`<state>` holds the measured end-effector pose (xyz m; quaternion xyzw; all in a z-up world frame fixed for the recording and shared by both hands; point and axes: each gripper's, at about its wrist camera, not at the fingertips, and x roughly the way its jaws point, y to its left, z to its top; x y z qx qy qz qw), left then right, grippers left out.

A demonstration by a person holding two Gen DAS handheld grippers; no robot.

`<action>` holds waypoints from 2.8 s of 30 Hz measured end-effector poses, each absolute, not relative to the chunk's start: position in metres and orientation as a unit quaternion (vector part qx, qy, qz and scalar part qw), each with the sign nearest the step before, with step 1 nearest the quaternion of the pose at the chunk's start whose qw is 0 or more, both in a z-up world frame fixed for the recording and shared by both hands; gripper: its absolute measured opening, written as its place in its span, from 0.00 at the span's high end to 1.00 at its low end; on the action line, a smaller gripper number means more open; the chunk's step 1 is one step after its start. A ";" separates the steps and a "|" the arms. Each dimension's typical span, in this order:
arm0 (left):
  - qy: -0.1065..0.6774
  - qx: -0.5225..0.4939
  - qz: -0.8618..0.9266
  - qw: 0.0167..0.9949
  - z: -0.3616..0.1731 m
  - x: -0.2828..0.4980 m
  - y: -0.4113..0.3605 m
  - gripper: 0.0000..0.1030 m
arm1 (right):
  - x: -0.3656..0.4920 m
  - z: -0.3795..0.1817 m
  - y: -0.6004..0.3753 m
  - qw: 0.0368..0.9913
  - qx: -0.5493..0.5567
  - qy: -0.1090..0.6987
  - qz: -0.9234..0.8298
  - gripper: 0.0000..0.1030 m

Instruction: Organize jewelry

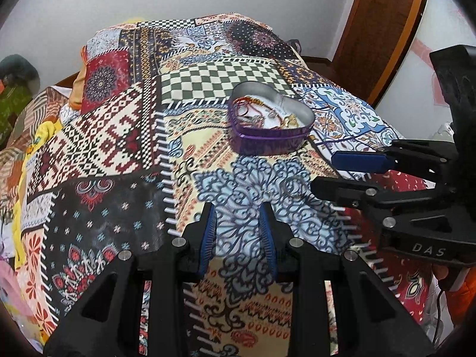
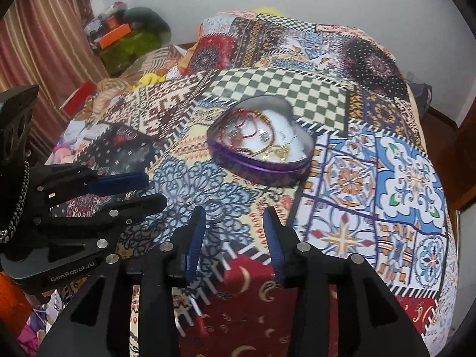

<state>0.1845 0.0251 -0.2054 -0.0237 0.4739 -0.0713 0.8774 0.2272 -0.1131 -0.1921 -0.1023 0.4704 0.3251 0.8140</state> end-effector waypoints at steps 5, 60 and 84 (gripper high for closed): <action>0.474 -0.034 -0.061 0.878 -0.206 0.179 0.038 0.71 | 0.226 -0.200 -0.098 0.806 -0.129 0.474 0.329 0.65; 0.459 -0.010 -0.117 0.881 -0.210 0.200 -0.006 0.93 | 0.231 -0.172 -0.136 0.848 -0.077 0.420 0.313 0.81; 0.379 -0.014 -0.101 0.920 -0.152 0.232 0.011 0.93 | 0.262 -0.153 -0.135 0.870 -0.058 0.384 0.304 0.81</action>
